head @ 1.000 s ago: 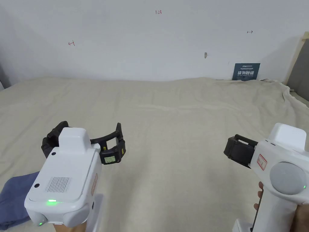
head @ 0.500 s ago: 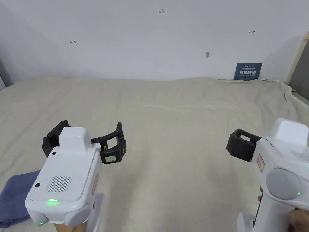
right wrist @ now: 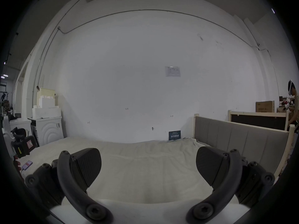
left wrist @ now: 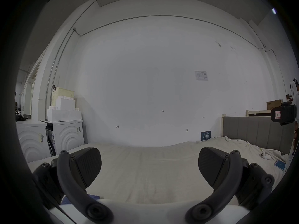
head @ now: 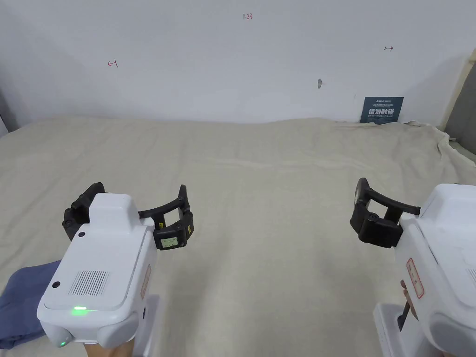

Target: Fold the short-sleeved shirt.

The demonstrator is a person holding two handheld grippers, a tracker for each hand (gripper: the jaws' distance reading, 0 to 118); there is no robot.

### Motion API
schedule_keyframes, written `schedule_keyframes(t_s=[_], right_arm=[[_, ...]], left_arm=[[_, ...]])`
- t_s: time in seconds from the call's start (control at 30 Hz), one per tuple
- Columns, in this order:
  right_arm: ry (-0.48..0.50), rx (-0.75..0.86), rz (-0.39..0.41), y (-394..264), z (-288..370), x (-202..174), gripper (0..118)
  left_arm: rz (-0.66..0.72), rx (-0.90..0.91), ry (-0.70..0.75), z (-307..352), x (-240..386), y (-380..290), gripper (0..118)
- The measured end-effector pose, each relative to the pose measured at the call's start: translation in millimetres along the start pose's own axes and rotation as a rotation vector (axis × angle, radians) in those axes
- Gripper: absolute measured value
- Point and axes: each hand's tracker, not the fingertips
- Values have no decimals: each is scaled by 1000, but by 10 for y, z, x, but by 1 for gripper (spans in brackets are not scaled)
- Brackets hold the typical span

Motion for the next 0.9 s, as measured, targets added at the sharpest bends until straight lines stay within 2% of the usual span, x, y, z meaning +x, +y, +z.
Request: schedule_keyframes(t_s=[0.1, 0.9], right_arm=[[-18, 8, 36, -15, 19, -46, 116], [-8, -5, 46, -21, -1, -36, 116]], left_arm=[[0, 2, 2, 5, 1, 0, 118], [0, -3, 3, 20, -4, -4, 118]])
